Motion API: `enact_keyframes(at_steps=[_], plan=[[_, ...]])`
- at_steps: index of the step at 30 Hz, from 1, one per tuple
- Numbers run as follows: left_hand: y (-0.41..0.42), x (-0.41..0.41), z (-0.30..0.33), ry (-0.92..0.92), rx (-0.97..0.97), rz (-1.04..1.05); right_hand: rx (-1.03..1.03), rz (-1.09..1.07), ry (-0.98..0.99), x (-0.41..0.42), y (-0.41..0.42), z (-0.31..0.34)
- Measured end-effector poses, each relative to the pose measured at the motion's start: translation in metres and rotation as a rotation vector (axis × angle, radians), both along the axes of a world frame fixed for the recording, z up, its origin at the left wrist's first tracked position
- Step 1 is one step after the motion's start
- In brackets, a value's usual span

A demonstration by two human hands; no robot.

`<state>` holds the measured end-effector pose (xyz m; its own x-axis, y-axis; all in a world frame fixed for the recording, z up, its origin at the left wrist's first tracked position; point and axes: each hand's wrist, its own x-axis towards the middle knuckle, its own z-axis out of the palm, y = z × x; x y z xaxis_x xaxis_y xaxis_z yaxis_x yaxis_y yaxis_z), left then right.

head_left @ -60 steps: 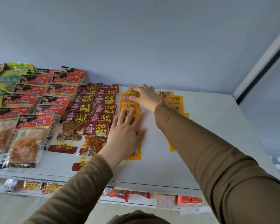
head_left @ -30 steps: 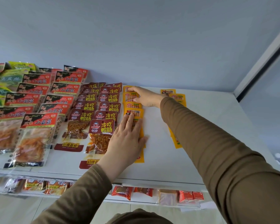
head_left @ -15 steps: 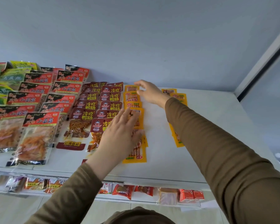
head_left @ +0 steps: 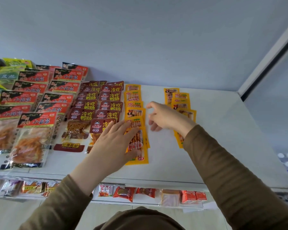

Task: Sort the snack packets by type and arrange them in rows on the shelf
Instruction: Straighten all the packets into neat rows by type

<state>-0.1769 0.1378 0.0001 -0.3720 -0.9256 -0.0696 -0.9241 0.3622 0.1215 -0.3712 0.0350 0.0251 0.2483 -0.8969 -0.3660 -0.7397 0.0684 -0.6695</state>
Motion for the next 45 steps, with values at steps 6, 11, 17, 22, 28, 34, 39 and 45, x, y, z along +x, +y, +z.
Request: enact_keyframes(at_steps=[6, 11, 17, 22, 28, 34, 39, 45], plan=[[-0.002, 0.003, -0.006, 0.012, 0.02, 0.013, 0.096, 0.072, -0.054, 0.012, 0.03, -0.005], [-0.001, 0.0, -0.006, 0.034, 0.039, 0.01, 0.068, 0.05, -0.1, 0.002, 0.036, -0.009], [-0.001, 0.0, -0.006, 0.031, 0.065, 0.01, -0.076, -0.076, -0.006, -0.002, 0.019, -0.013], [0.0, -0.002, -0.003, 0.001, 0.073, 0.014, -0.099, -0.035, 0.042, 0.007, 0.017, -0.021], [0.005, -0.004, 0.006, -0.033, 0.079, 0.024, -0.087, -0.034, -0.04, -0.005, 0.018, -0.019], [-0.03, -0.053, 0.023, 0.091, 0.022, -0.038, -0.387, -0.398, -0.235, -0.09, -0.018, -0.006], [-0.056, -0.126, 0.009, 0.098, 0.059, -0.089, -0.216, -0.445, -0.077, -0.122, -0.04, -0.028], [-0.05, -0.169, -0.02, -0.011, -0.007, -0.243, -0.199, -0.451, -0.137, -0.122, -0.057, -0.034]])
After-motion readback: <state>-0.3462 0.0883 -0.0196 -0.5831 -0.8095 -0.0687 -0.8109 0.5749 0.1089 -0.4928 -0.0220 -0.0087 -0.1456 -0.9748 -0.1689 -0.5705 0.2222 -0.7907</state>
